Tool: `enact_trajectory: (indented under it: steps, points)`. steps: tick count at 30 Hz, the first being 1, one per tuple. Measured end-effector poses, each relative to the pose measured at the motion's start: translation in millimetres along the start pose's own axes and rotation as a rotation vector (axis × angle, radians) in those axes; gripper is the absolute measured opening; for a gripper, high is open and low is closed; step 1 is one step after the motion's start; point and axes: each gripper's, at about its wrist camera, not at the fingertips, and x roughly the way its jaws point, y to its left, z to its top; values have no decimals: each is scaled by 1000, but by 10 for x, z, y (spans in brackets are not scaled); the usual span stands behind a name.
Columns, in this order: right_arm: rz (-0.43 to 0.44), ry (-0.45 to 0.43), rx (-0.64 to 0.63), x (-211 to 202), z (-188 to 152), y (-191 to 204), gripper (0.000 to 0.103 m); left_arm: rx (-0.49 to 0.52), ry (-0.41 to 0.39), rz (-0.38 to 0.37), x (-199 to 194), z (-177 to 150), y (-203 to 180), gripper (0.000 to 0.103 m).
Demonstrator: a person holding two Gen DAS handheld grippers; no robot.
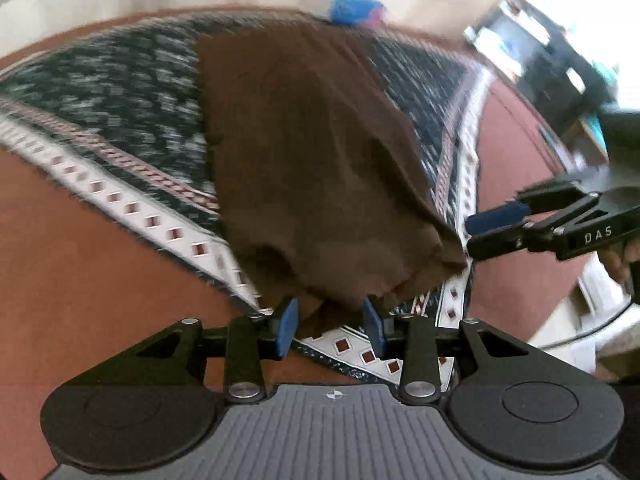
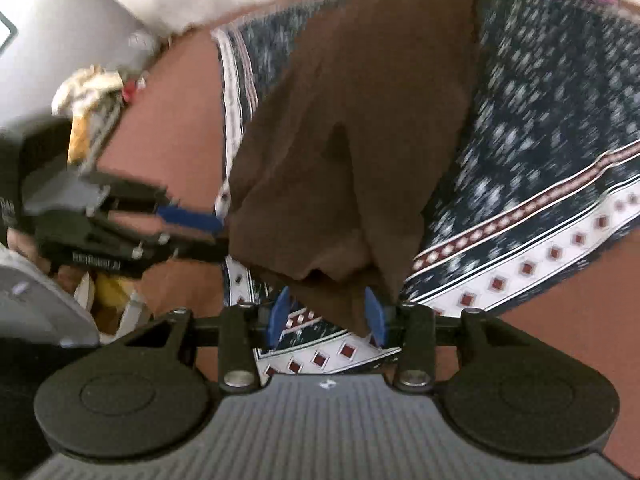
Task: Fold clothes
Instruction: 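Lay the folded shirt flat and open both grippers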
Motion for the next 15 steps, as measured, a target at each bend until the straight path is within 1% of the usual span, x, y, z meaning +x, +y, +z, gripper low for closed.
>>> enact_trajectory:
  steps: [2,3,4,7,10,13,15]
  points:
    - [-4,-59,8,-128,9,-45,48,-85,-42,35,-46,-30,55,55]
    - [-5,-84,8,-171,21,-66,48,-109,-36,50,-5,-34,71,55]
    - [-8,-77,-2,-170,17,-89,48,-119,-27,58,32,-36,69,55]
    - [-36,-33,-60,-91,5,-77,48,-81,-10,84,92,-81,-24,55]
    - [-48,4,-94,-40,-98,-53,48,-71,-9,107,171,-137,-70,55]
    - [-48,23,-89,27,-153,-64,47,-105,-2,118,250,-141,-54,55]
    - [-55,14,-89,38,-152,-49,46,-121,-5,123,262,-140,-48,53]
